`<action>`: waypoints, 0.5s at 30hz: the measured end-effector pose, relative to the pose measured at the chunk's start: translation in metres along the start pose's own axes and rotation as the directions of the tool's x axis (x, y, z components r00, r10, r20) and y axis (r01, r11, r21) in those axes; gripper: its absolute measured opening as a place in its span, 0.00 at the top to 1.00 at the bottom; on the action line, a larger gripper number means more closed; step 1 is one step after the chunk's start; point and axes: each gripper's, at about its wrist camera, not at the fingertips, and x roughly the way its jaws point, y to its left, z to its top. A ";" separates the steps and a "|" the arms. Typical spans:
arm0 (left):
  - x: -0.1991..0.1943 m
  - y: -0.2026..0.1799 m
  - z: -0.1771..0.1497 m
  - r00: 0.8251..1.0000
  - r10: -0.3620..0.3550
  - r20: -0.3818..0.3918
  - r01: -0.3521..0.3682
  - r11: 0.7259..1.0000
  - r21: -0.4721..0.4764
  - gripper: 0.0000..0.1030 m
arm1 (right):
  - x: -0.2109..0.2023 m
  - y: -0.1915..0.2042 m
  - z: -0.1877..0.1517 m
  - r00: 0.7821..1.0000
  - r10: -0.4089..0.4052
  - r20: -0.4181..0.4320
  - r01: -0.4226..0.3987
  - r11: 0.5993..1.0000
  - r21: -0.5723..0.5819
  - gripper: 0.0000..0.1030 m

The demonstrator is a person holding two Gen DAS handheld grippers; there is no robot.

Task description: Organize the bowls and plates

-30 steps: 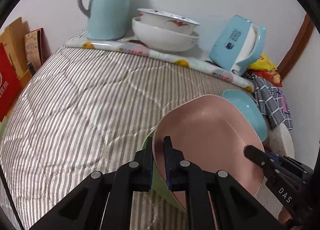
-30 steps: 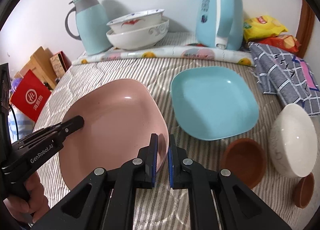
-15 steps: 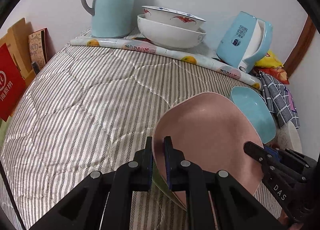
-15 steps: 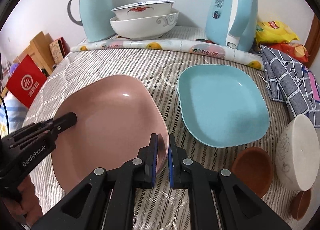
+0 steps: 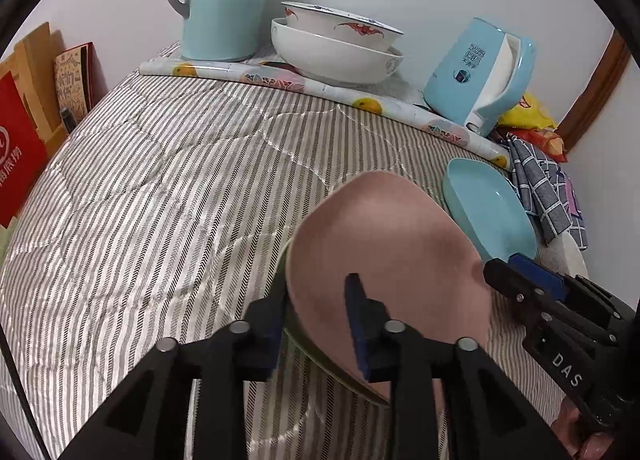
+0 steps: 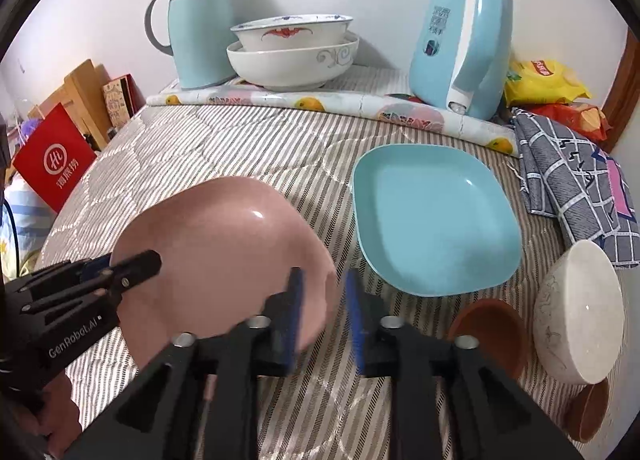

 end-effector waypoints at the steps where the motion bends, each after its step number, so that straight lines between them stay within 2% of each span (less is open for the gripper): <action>1: -0.003 -0.002 -0.001 1.000 0.020 0.006 -0.020 1.000 0.008 0.66 | -0.004 -0.001 -0.001 1.000 -0.001 0.008 0.001 1.000 0.002 0.67; 2: -0.005 -0.004 -0.001 0.999 0.034 0.009 -0.034 0.999 0.014 0.57 | -0.008 -0.002 -0.003 1.000 -0.001 0.013 0.001 1.000 0.004 0.67; 3: -0.008 -0.005 -0.002 0.999 0.039 0.020 -0.039 0.999 0.022 0.53 | -0.012 -0.004 -0.005 1.000 0.000 0.017 0.000 1.000 0.010 0.66; 7: -0.019 -0.009 -0.005 0.999 0.023 0.036 -0.023 0.999 0.024 0.53 | -0.026 -0.014 -0.013 0.999 0.001 0.037 -0.002 0.999 0.042 0.56; 11: -0.029 -0.016 -0.010 0.998 0.019 0.052 -0.020 1.000 0.023 0.53 | -0.038 -0.026 -0.024 0.999 0.000 0.041 -0.004 0.997 0.080 0.54; 15: -0.040 -0.025 -0.015 0.997 0.014 0.070 -0.016 1.000 0.024 0.53 | -0.051 -0.038 -0.034 0.998 -0.007 0.055 0.000 0.993 0.115 0.47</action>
